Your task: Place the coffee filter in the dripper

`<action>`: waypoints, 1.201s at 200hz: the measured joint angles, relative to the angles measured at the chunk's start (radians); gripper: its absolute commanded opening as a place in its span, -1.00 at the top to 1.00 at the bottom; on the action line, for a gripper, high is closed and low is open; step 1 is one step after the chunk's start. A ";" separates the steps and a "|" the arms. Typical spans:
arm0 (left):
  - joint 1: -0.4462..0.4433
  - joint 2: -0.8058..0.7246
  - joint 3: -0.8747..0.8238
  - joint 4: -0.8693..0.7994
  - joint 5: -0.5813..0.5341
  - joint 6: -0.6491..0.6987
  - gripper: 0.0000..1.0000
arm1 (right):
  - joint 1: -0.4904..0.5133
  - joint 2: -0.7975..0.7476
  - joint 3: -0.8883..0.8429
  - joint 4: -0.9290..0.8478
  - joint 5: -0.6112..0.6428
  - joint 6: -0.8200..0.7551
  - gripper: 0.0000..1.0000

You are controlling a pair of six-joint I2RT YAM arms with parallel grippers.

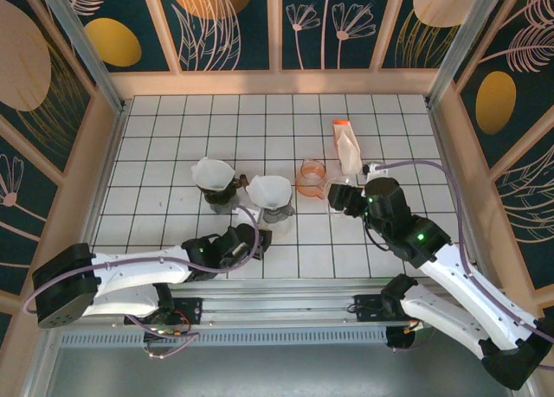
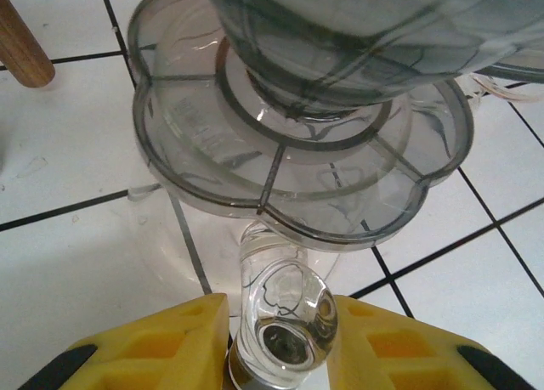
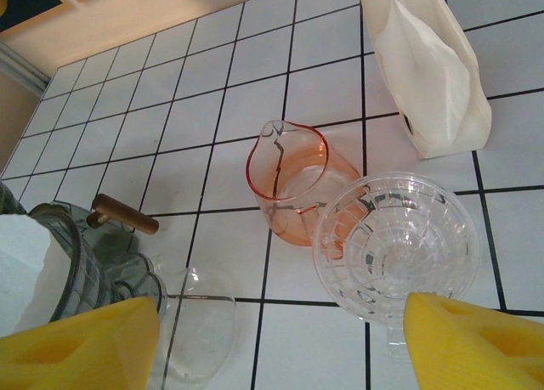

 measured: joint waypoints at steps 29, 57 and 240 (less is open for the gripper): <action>0.000 0.058 0.048 -0.006 -0.026 -0.002 0.31 | 0.000 -0.020 -0.002 -0.001 0.000 0.000 -0.52; 0.011 0.112 0.102 -0.007 -0.042 -0.003 0.31 | 0.000 -0.043 -0.002 -0.002 0.001 0.000 -0.52; 0.134 0.270 0.223 0.037 -0.040 0.013 0.43 | -0.002 -0.103 -0.020 -0.035 0.007 -0.001 -0.53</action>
